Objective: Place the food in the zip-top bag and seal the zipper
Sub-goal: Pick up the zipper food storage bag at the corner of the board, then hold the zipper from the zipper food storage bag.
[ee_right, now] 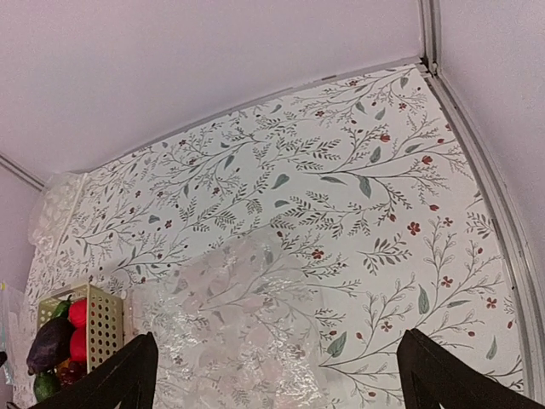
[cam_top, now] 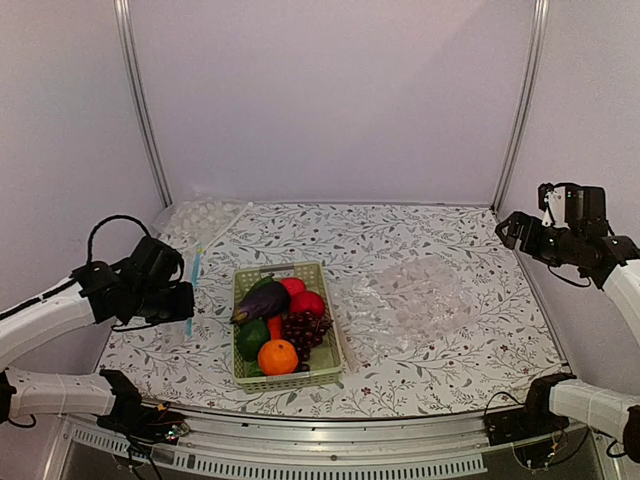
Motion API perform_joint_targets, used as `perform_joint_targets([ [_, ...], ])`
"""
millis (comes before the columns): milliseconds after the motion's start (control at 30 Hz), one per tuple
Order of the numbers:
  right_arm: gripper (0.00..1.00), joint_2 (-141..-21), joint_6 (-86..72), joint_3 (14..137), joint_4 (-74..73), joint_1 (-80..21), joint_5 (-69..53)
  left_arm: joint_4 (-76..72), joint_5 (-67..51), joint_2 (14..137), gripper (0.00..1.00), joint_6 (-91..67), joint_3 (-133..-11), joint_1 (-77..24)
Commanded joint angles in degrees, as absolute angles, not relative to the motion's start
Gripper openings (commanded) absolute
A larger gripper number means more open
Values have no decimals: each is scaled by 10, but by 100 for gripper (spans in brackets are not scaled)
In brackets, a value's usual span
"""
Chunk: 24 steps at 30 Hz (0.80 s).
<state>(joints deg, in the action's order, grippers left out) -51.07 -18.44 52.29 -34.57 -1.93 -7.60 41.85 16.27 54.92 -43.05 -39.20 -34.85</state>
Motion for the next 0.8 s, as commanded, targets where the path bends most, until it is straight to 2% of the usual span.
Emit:
perform_joint_targets([
  [0, 99, -519, -192, 565, -371, -61, -136, 410, 118, 499, 0, -402, -425, -343],
  [200, 99, -541, -234, 589, -349, -160, -122, 311, 9, 466, 0, -388, -436, -343],
  [267, 99, -553, -261, 591, -330, -188, -120, 263, -65, 471, 0, -391, -434, -344],
  [400, 97, -587, -304, 604, -295, -251, -116, 183, -122, 495, 0, -414, -432, -358],
  [767, 87, -687, -342, 673, -240, -402, -60, 41, -123, 604, 0, -447, -463, -440],
])
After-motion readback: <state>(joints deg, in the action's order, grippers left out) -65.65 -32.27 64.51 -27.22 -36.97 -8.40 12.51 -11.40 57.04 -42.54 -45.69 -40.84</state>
